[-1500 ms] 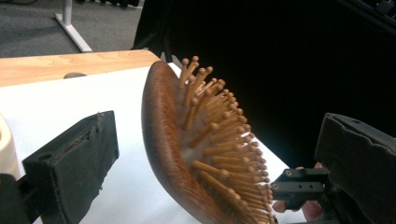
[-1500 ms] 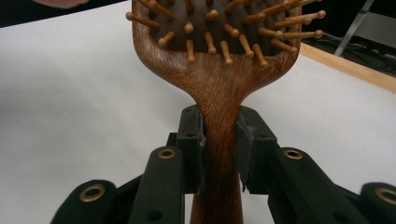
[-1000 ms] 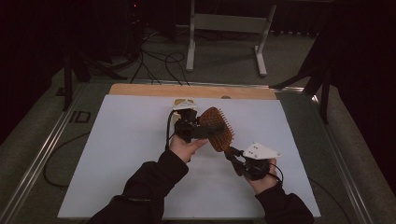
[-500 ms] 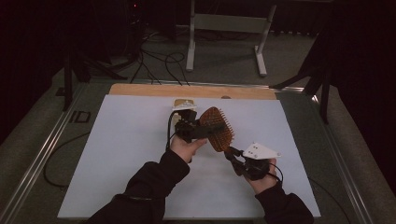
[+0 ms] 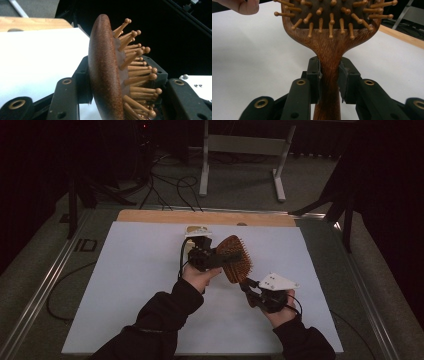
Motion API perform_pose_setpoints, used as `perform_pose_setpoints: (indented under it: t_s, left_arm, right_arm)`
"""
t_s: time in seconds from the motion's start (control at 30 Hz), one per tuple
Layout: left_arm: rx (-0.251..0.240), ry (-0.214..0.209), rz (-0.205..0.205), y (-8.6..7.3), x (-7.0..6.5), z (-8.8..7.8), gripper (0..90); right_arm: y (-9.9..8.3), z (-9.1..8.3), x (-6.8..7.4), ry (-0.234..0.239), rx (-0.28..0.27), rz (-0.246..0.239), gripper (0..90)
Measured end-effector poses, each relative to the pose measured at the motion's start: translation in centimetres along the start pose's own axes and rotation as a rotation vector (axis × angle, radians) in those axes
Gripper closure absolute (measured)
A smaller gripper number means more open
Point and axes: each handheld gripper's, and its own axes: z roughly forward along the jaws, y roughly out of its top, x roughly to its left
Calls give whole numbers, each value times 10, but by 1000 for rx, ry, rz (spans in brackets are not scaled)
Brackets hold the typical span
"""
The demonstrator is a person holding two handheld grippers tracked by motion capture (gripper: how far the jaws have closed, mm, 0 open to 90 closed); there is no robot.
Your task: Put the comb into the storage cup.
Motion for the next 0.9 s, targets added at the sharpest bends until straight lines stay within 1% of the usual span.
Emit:
perform_pose_setpoints:
  t_s: [0.07, 0.27, 0.33, 0.4, 0.43, 0.47, 0.5, 0.53, 0.57, 0.67, 0.73, 0.8, 0.9]
  left_arm:
    - [-3, -1, 11, 1, -2, 0, 528]
    - [-8, -7, 11, 3, -4, -2, 546]
    - [-9, -5, 21, 4, -6, -2, 551]
    - [-8, -7, 26, 5, -7, -2, 552]
    - [-9, -11, 24, 5, -7, -3, 552]
    - [-6, -15, 26, 6, -8, -3, 551]
    - [-9, -15, 31, 7, -9, -3, 551]
    - [-10, -11, 33, 8, -10, -4, 551]
    - [-12, -15, 35, 8, -10, -5, 551]
    - [-10, -17, 43, 11, -10, -7, 551]
    - [-13, -20, 42, 12, -10, -8, 551]
    - [-12, -18, 50, 13, -10, -10, 551]
    - [-19, -16, 39, 15, -8, -13, 551]
  right_arm:
    - [0, 0, 0, 3, -5, -2, 731]
    - [1, -2, 0, 1, -19, -2, 729]
    - [1, -2, 0, -3, -25, -11, 724]
    - [1, -2, -1, -3, -32, 1, 718]
    - [0, -2, -2, 2, -36, 6, 701]
    - [0, -2, -3, -3, -38, 14, 669]
    - [0, -2, -4, -2, -45, 28, 638]
    - [0, -3, -5, -1, -44, 39, 611]
    - [-1, -3, -6, 1, -38, 44, 588]
    - [-2, -1, -8, 5, -21, 61, 566]
    - [-2, -1, -7, 3, -20, 58, 528]
    - [-2, -1, -7, -2, -14, 61, 479]
    - [-4, 2, -8, 1, -1, 69, 381]
